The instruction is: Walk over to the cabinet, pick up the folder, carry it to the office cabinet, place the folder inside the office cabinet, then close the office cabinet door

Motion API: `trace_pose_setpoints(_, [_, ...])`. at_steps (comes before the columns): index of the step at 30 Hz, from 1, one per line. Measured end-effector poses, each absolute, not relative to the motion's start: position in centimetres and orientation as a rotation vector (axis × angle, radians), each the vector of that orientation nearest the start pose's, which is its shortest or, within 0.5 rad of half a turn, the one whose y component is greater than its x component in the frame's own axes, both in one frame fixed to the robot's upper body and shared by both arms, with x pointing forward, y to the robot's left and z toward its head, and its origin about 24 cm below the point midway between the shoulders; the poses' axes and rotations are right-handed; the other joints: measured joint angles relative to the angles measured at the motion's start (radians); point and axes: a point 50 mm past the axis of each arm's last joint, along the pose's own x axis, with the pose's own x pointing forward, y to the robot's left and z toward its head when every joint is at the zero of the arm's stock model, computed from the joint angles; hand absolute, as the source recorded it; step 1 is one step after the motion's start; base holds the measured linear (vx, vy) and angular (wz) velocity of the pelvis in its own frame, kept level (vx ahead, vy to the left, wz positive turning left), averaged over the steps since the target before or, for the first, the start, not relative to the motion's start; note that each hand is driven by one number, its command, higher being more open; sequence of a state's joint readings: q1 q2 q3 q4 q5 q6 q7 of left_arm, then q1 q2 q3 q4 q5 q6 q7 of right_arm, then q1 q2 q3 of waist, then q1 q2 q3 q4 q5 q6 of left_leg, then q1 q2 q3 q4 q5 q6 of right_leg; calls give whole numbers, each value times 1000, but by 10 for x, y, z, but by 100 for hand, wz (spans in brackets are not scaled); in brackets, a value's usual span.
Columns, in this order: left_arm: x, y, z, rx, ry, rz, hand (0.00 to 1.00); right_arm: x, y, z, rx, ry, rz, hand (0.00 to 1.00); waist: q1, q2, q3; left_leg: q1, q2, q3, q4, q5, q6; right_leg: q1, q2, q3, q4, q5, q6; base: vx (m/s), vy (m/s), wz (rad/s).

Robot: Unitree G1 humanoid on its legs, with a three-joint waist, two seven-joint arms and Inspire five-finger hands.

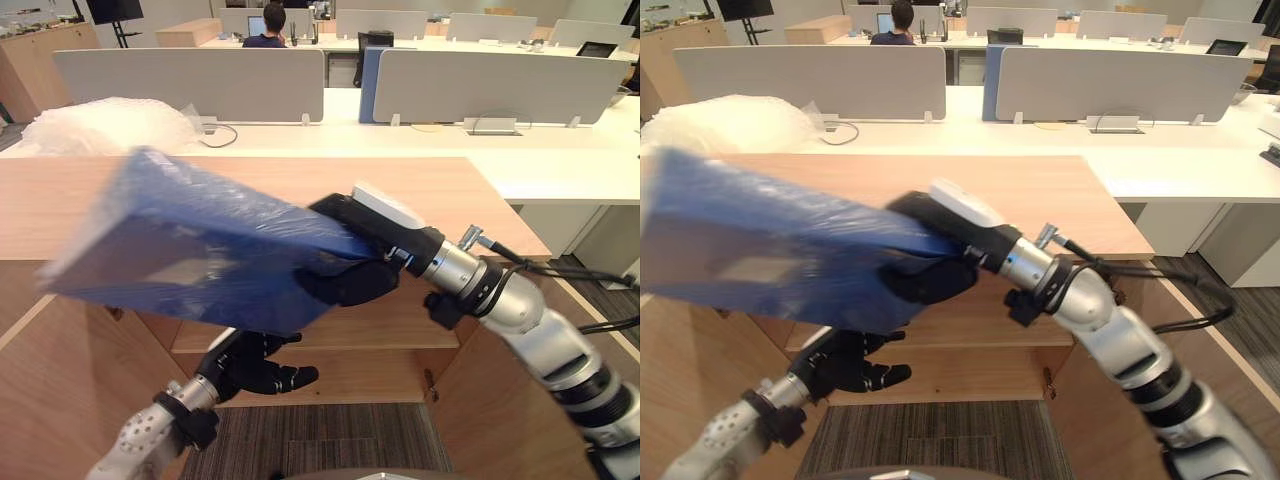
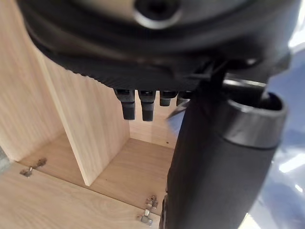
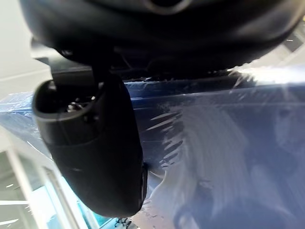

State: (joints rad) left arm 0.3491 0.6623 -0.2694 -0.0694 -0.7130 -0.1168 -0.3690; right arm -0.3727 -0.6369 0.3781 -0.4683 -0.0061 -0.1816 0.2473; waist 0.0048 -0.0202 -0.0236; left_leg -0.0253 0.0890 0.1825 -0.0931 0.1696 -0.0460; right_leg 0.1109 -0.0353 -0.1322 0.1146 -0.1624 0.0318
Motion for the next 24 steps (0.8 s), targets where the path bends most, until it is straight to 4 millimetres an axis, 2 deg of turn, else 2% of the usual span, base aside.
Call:
trace_pose_setpoints(2, [156,200,-8,-210,346,-527,100,222,-87,206,-651,-931,740,0,11,1,1,0,-4,-4,0,1,2,2,-4,-5,1,0,0,-20,5,7])
trace_pose_setpoints(4, [148,197,-22,-218,404,-547,100,218,-82,197,-645,-937,742,0,11,8,4,3,-9,-12,-1,3,4,9,-7,-13,1,-3,2,-46,14,12])
trace_pose_setpoints(7, [136,200,-45,-191,516,-531,100,216,-73,156,-681,-797,847,0,6,16,7,1,-10,-27,-1,3,4,9,-8,-27,6,-7,3,-61,11,14])
trace_pose_setpoints(8, [129,201,-55,-155,573,-522,100,216,-70,123,-755,-659,926,0,11,15,8,0,-10,-30,-1,5,5,9,-7,-31,7,-7,3,-57,6,8])
trace_pose_setpoints(9, [124,201,-59,-148,598,-515,100,216,-70,109,-787,-604,952,0,13,15,8,0,-10,-31,-1,6,5,9,-7,-32,7,-7,3,-60,4,7])
trace_pose_setpoints(10, [112,201,-71,-149,670,-504,100,218,-72,89,-847,-517,971,0,14,14,9,-3,-6,-34,-1,7,7,9,-7,-32,6,-7,3,-32,1,5])
trace_pose_setpoints(11, [106,200,-78,-153,706,-496,100,219,-74,80,-870,-475,983,0,15,14,10,-5,-6,-34,-1,7,7,8,-8,-33,5,-6,4,-34,4,6])
trace_pose_setpoints(12, [94,198,-91,-163,778,-472,100,221,-83,60,-901,-361,1001,0,23,12,15,-13,-6,-36,-1,9,8,1,-8,-34,4,-3,5,0,0,0])
trace_pose_setpoints(13, [90,197,-96,-164,799,-456,100,221,-86,53,-916,-324,1003,0,30,12,17,-17,-6,-36,-1,9,8,-3,-8,-33,3,-1,6,0,0,0])
trace_pose_setpoints(16, [79,202,-119,-101,884,-282,100,226,-99,13,-1040,-142,1001,0,45,15,33,-12,-11,-40,-1,12,11,7,-11,-37,-2,0,7,0,1,3])
trace_pose_setpoints(17, [76,206,-124,-92,905,-221,100,227,-100,6,-1046,-101,997,0,45,16,34,-9,-12,-40,-1,12,13,10,-11,-37,-4,-1,7,0,0,0])
trace_pose_setpoints(19, [64,222,-139,-89,985,9,100,227,-103,-21,-1060,36,1003,0,46,19,39,-5,-12,-41,-1,11,13,15,-11,-39,-4,-5,7,0,0,0])
trace_pose_setpoints(24, [46,233,-150,-98,1064,238,100,226,-104,-56,-979,265,940,0,43,38,64,-4,-12,-46,-1,8,9,19,-10,-45,-5,-10,6,3,-7,2])
